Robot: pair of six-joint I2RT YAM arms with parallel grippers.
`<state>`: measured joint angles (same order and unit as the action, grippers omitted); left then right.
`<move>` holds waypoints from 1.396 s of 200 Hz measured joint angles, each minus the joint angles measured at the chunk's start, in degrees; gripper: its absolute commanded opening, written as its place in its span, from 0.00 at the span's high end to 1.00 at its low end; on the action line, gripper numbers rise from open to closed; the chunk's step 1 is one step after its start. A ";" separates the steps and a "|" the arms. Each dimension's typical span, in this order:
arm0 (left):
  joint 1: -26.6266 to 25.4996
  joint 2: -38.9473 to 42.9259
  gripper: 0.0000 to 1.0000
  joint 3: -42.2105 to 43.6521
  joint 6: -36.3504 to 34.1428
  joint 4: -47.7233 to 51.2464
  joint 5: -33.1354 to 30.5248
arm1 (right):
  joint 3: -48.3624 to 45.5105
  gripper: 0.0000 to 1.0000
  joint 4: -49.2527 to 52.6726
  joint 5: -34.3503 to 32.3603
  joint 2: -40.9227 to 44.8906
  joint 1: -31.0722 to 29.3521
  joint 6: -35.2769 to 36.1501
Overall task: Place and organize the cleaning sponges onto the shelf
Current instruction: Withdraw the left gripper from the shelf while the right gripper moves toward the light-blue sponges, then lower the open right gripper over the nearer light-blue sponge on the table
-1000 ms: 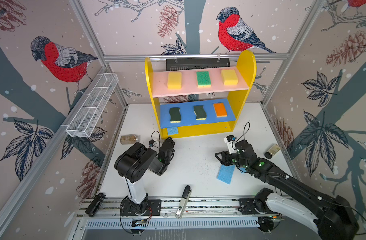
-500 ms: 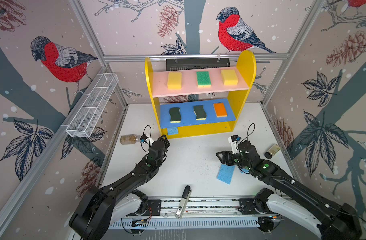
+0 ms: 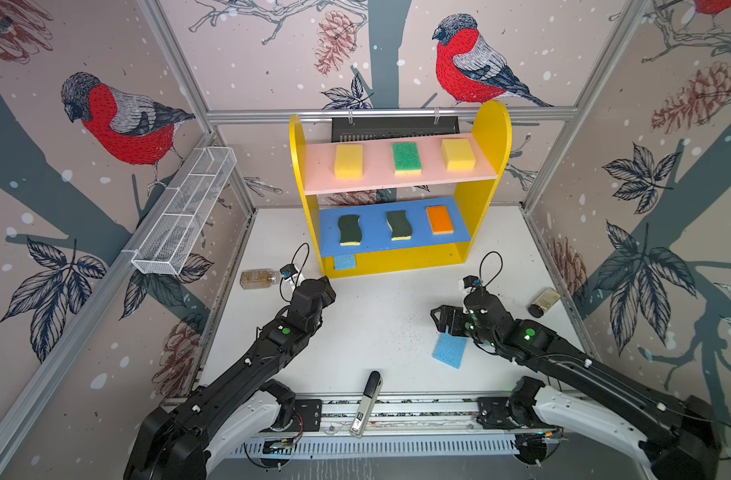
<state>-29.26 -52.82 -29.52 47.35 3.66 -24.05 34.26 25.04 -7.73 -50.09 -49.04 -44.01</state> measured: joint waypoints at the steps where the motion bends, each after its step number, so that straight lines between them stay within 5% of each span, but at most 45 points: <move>1: 0.00 0.00 0.36 -0.02 -0.11 0.04 0.02 | 0.02 0.09 0.07 -0.11 -0.02 -0.09 -0.11; 185: -0.28 0.68 0.29 -3.61 -10.38 9.84 3.13 | -1.29 0.01 19.65 -14.97 -1.84 -19.87 -34.03; 279: -0.28 2.97 0.28 -1.88 -11.34 10.08 2.93 | -1.70 0.01 19.91 -15.85 -5.97 -21.79 -38.69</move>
<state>-29.54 -49.84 -31.40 36.01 13.74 -21.12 32.56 44.95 -23.57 -56.05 -70.83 -82.70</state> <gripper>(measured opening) 0.714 0.986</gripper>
